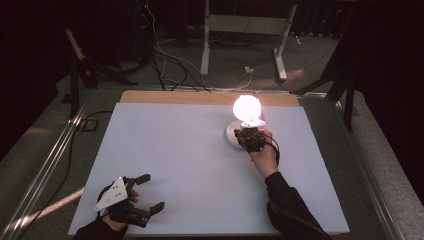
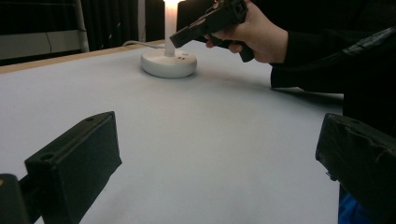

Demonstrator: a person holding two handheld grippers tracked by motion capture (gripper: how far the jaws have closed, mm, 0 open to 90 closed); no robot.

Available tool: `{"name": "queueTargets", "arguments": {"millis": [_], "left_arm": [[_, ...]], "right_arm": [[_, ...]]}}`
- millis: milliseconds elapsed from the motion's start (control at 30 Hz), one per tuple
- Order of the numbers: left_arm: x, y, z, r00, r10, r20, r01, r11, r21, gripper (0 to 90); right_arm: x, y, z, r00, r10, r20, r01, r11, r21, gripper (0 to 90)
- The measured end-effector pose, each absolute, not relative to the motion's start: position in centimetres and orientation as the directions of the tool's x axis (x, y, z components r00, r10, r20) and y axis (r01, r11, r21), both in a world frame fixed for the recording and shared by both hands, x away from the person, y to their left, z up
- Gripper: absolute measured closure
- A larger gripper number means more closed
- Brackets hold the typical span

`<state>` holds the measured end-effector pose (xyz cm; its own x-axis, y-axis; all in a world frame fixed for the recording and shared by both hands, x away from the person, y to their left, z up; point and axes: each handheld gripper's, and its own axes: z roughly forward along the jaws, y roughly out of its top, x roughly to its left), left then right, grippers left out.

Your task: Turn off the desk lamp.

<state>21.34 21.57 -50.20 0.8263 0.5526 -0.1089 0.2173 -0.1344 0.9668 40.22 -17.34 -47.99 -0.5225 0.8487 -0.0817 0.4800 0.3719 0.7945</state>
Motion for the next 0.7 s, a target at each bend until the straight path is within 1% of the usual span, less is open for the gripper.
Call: {"name": "queueTargets", "arguments": {"millis": [700], "left_arm": [[21.3, 21.6, -50.2, 0.825, 0.555, -0.107, 0.216, -0.134, 0.967, 0.5]], "right_arm": [[41.3, -17.4, -49.6, -0.492, 0.869, -0.046, 0.544, 0.349, 0.763, 90.0]]}}
